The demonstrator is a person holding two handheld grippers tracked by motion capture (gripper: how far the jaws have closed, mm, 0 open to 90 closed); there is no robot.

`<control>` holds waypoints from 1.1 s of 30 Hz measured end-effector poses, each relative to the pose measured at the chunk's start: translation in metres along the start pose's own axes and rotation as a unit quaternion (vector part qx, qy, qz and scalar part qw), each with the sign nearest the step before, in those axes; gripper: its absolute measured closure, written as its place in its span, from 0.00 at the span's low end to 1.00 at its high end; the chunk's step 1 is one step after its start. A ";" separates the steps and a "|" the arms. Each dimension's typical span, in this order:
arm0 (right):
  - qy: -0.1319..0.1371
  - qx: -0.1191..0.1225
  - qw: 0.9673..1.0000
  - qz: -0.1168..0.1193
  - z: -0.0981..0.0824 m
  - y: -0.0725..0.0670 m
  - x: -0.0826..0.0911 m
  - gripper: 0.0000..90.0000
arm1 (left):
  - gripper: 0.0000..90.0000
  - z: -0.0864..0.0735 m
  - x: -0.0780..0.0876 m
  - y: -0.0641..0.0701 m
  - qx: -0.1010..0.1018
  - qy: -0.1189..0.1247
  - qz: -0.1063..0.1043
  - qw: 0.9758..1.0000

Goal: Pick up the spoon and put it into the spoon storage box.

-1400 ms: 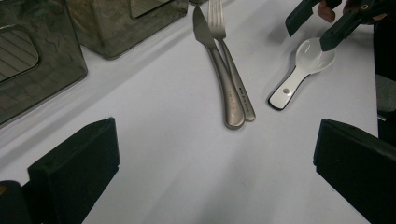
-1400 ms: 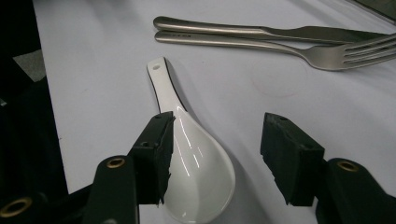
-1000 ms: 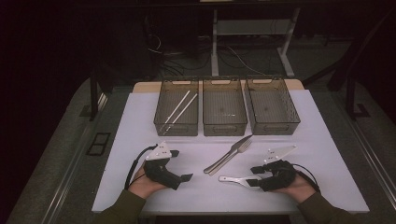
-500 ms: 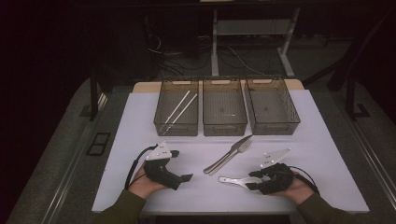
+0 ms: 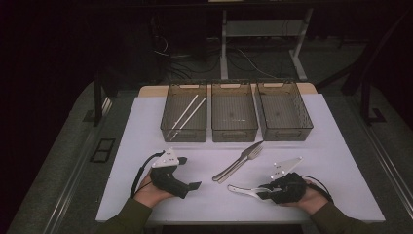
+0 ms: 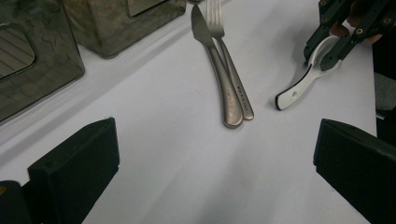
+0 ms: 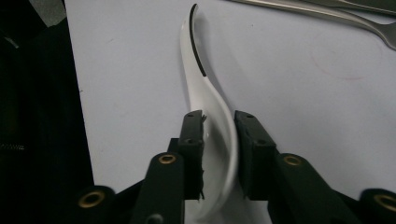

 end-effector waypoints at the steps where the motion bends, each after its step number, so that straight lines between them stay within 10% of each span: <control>1: 0.000 0.000 1.000 0.001 0.000 0.000 0.000 0.84 | 0.00 0.000 0.000 0.000 0.000 0.000 0.000 1.000; 33: 0.055 -0.018 0.998 -0.012 0.011 0.007 0.025 0.89 | 0.00 -0.001 0.005 0.003 -0.006 0.010 -0.012 1.000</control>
Point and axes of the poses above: each handheld gripper's, and its own axes: x roughly backward along the jaws, z roughly out of its top, y roughly to its right, the point moved 3 cm from there along -x, roughly forward along the jaws, and after that the axes turned 4 degrees about -x, right-handed, at the moved point
